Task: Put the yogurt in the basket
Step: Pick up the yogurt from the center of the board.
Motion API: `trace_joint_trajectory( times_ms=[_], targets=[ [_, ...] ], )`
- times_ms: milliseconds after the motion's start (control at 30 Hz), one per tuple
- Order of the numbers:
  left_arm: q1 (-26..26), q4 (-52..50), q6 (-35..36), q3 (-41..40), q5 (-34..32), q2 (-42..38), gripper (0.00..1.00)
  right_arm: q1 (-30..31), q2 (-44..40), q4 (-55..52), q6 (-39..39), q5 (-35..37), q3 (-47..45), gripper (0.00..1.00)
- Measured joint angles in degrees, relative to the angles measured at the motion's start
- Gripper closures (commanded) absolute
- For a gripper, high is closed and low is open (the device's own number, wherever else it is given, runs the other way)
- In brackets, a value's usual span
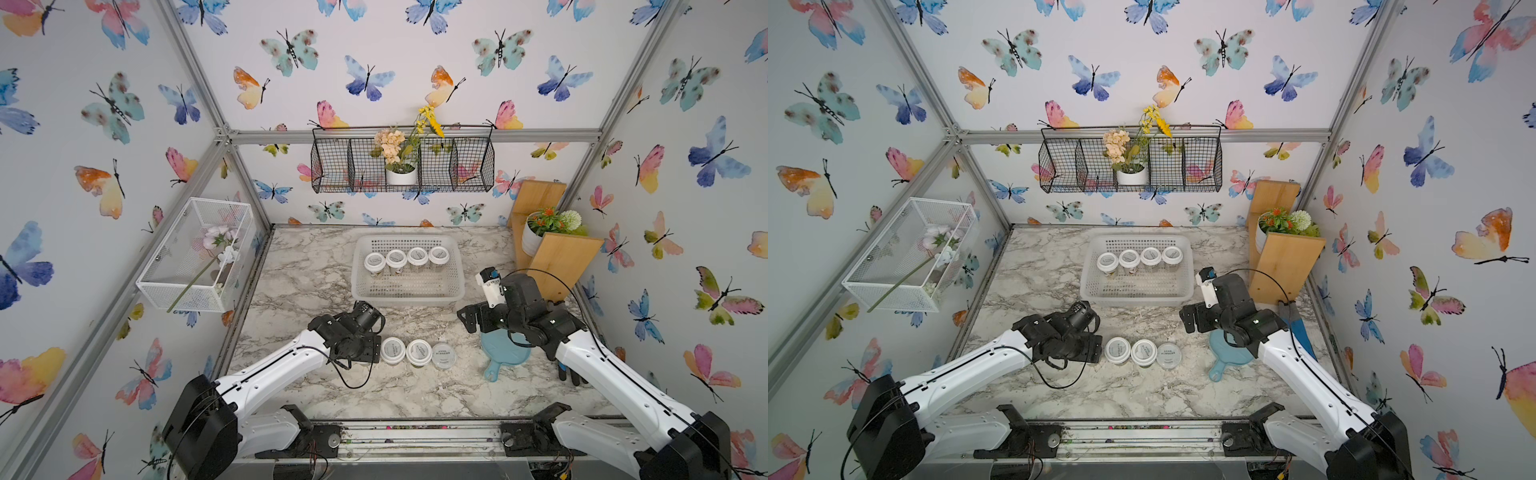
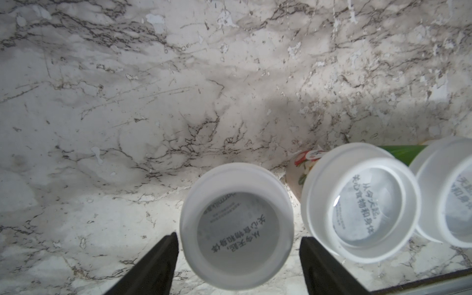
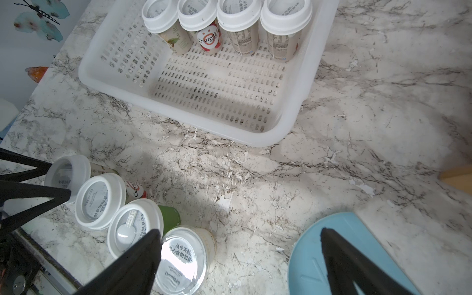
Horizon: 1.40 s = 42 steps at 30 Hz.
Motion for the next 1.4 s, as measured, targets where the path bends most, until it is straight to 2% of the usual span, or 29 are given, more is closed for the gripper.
trace_joint_trajectory(
  times_ms=[667, 1400],
  targets=[
    [-0.02, 0.31, 0.04, 0.00, 0.07, 0.79, 0.23, 0.61, 1.18, -0.02, 0.00, 0.00, 0.00, 0.01],
    [-0.61, 0.17, 0.13, 0.04, -0.02, 1.18, 0.35, 0.76, 1.75, -0.04, 0.00, 0.00, 0.00, 0.03]
  ],
)
